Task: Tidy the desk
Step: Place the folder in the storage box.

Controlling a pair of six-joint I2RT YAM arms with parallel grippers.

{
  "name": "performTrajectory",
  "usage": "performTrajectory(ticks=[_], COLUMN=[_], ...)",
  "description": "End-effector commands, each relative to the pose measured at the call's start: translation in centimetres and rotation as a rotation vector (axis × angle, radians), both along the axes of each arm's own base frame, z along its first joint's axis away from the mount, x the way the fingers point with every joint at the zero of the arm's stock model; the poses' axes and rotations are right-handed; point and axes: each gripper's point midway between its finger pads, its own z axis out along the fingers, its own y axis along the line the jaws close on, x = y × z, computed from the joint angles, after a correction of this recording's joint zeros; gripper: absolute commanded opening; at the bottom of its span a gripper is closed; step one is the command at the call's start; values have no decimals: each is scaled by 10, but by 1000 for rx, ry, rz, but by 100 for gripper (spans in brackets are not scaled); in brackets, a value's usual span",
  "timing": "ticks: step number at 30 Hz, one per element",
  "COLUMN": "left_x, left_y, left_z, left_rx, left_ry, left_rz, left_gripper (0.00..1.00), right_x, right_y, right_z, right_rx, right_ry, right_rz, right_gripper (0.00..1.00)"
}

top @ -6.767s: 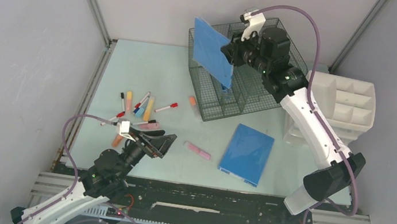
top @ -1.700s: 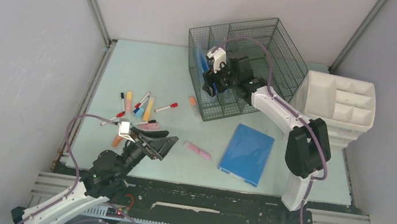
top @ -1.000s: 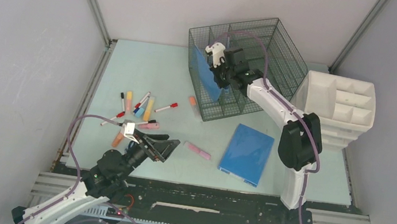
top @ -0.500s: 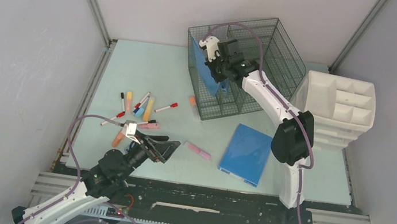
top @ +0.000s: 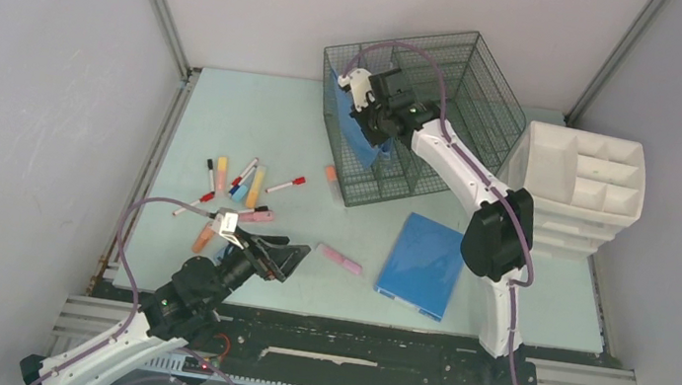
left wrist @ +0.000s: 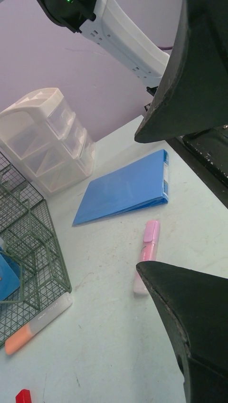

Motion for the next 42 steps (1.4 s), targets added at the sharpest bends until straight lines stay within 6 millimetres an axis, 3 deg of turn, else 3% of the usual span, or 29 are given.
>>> performTrajectory(ticks=[1, 5, 13, 24, 33, 37, 42], left_x=[-12, -12, -13, -13, -14, -14, -12], left_y=[12, 12, 13, 13, 12, 12, 11], left_z=[51, 50, 52, 52, 53, 51, 50], left_rx=[-132, -128, -127, -127, -133, -130, -130], left_ry=[-152, -148, -151, -151, -152, -150, -150], left_rz=[-8, -8, -11, -12, -19, -19, -17], left_gripper=[100, 100, 100, 100, 100, 100, 100], right_x=[-5, -8, -12, -15, -16, -30, -63], right_y=[-6, -6, -4, 4, 8, 12, 13], right_z=[15, 25, 17, 16, 25, 42, 82], right_rx=[-15, -7, -25, -2, 50, 122, 213], right_ry=[-37, -56, -31, -11, -30, -23, -47], right_rz=[0, 6, 19, 36, 45, 100, 185], right_gripper=[0, 0, 3, 47, 45, 51, 63])
